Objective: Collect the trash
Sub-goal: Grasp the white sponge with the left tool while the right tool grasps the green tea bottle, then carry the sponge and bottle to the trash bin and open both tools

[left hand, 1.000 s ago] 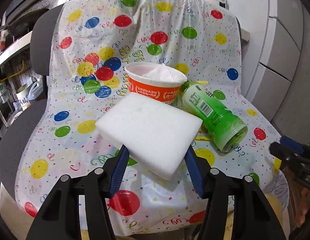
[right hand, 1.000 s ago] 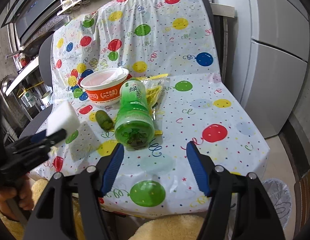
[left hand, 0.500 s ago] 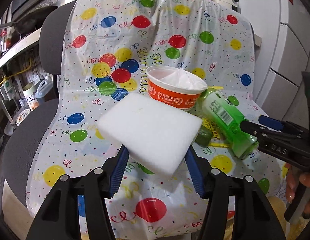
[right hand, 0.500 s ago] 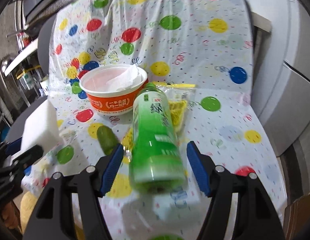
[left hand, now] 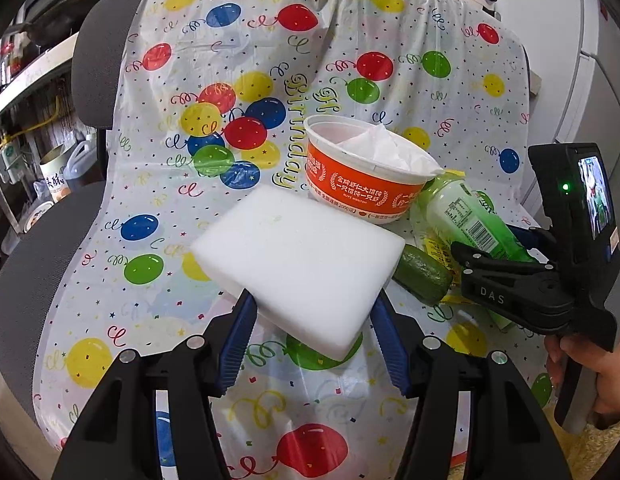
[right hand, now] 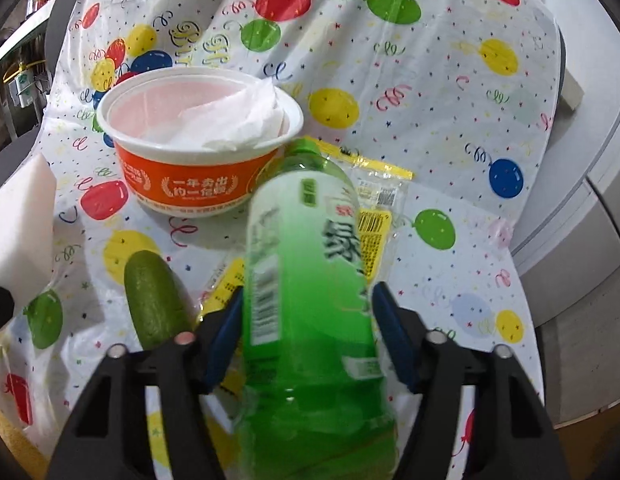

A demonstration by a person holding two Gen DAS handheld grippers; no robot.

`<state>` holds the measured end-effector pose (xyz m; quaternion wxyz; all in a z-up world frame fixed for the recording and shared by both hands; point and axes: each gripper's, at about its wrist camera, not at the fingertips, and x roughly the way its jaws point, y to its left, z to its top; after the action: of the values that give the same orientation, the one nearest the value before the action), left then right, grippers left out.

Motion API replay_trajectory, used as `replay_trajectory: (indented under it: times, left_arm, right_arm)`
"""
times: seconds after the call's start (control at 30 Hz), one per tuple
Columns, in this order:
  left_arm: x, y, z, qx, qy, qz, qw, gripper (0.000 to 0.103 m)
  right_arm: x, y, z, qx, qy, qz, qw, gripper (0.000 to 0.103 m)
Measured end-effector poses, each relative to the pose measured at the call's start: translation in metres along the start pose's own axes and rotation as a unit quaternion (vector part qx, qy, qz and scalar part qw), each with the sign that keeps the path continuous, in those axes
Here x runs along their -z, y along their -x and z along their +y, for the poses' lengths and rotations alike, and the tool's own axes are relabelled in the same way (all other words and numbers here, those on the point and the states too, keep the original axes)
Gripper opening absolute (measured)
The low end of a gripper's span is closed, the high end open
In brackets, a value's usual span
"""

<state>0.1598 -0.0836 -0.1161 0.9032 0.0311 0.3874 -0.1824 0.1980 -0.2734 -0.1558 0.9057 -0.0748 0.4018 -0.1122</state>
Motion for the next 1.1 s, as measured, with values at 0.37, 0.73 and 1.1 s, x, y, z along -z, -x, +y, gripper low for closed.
replay_trajectory:
  times: [0.37, 0.73, 1.1]
  left_arm:
    - [0.006, 0.015, -0.017, 0.017, -0.010, -0.004, 0.9998, 0.059]
    - [0.018, 0.053, -0.099, 0.104, -0.084, -0.025, 0.9907, 0.059]
    - [0.055, 0.067, -0.202, 0.201, -0.181, -0.016, 0.9625, 0.059]
  right_arm:
    - [0.019, 0.047, -0.037, -0.036, -0.077, -0.049, 0.995, 0.058]
    - [0.079, 0.132, -0.113, -0.049, -0.182, -0.109, 0.976, 0.058]
    - [0.193, 0.197, -0.175, 0.033, -0.268, -0.118, 0.956, 0.058]
